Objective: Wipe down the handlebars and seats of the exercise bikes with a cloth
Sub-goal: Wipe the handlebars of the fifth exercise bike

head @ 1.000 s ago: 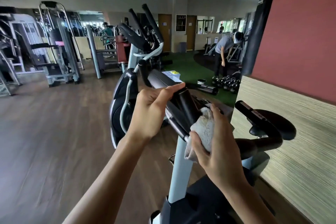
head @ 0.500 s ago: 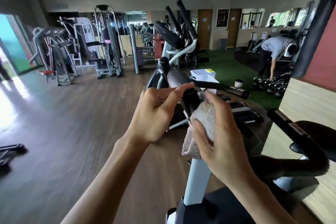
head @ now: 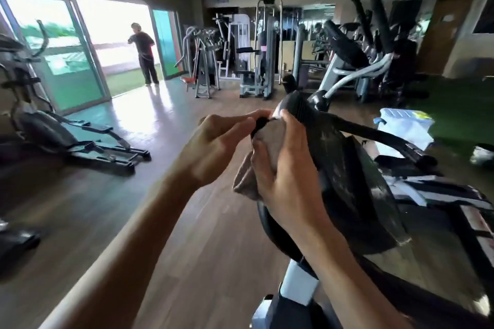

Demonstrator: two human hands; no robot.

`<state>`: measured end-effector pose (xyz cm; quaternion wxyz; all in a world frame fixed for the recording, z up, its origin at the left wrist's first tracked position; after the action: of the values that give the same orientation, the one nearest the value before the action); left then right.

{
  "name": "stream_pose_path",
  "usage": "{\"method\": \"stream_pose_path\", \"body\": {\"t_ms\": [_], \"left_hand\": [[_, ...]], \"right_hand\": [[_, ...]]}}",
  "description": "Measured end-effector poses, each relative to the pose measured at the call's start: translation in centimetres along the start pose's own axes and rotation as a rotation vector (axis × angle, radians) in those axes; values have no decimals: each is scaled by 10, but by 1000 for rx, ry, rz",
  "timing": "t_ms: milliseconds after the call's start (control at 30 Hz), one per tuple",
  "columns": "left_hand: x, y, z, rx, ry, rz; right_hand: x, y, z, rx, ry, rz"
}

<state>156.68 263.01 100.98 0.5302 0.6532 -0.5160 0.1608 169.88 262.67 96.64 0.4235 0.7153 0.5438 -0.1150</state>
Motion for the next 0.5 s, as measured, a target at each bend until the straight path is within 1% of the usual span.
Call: {"method": "stream_pose_path", "body": {"t_ms": [33, 67, 100, 167, 233, 367, 433, 500], "left_hand": [[2, 0, 1, -12, 30, -39], [4, 0, 2, -19, 58, -77], [5, 1, 3, -23, 81, -113], [8, 1, 3, -26, 116, -156], [9, -1, 3, -19, 154, -146], [13, -3, 5, 33, 238, -146], [16, 0, 6, 88, 280, -139], [19, -3, 6, 82, 300, -129]], "right_hand": [[4, -2, 13, -59, -35, -39], [7, -3, 29, -103, -65, -23], [7, -2, 44, -119, -83, 36], [5, -2, 58, -101, -62, 153], [-2, -1, 49, -54, -14, 165], [-17, 11, -11, 41, 99, 83], [-17, 14, -28, 17, 90, 60], [-15, 12, -21, -45, 84, 13]]}}
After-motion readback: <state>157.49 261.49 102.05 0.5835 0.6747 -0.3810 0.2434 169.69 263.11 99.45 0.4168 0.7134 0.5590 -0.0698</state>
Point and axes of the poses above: each hand's wrist, its own z-axis away from the middle knuckle, its own y-axis out of the back of the hand, x = y × z, the point moved 7 cm from there along -z, towards the middle knuckle, and after that the axes turned 14 degrees about -x, right-handed, at the moved point
